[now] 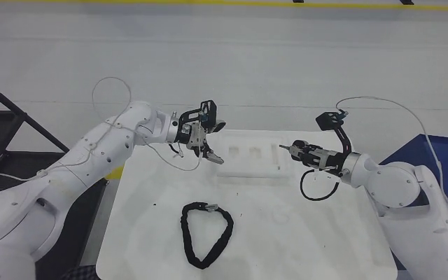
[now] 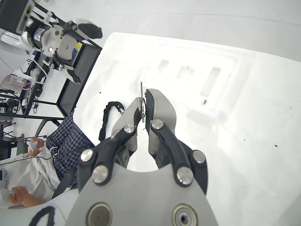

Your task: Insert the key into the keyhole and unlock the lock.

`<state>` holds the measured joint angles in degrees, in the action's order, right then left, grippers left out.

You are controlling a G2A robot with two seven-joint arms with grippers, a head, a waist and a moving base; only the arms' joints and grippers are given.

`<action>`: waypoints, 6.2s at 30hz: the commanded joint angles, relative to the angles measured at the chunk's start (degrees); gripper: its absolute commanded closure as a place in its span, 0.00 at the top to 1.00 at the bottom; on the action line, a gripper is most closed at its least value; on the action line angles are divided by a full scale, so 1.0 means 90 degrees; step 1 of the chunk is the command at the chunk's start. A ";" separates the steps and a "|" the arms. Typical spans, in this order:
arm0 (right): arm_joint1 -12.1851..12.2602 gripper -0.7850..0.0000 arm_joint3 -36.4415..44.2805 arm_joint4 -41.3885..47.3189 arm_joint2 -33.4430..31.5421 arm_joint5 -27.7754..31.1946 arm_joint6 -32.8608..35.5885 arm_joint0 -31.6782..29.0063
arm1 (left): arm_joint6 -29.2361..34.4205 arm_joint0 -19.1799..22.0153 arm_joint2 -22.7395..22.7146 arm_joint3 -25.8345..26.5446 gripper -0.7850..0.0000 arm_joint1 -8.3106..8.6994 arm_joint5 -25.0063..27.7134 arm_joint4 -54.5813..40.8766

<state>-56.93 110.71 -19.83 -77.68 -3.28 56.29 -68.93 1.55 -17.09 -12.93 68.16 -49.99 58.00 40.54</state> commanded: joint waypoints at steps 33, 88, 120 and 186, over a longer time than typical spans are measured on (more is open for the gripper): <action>0.0000 0.00 0.0000 0.0000 0.0000 0.0000 0.0000 0.0000 | 0.2090 -0.0863 0.0355 0.0270 1.00 -0.0204 0.0000 0.0339; 0.0000 0.00 0.0000 0.0000 0.0000 0.0000 0.0000 0.0000 | -0.3440 -0.2865 -0.0377 -0.0825 0.00 -0.0105 -0.1075 0.5408; 0.0041 0.00 0.0885 -0.0141 0.0392 0.0125 0.1050 0.0157 | -0.3296 -0.3210 -0.2272 0.1978 0.00 0.0556 -0.0881 0.4376; 0.0409 0.00 0.2660 0.0228 0.0244 -0.3085 0.1882 0.0212 | -0.3950 -0.3872 -0.2452 0.2521 0.00 -0.0344 -0.4032 0.5372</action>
<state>-53.31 134.64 -17.85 -75.51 -30.89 73.38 -67.00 -34.02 -51.84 -34.91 90.90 -53.00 21.65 88.90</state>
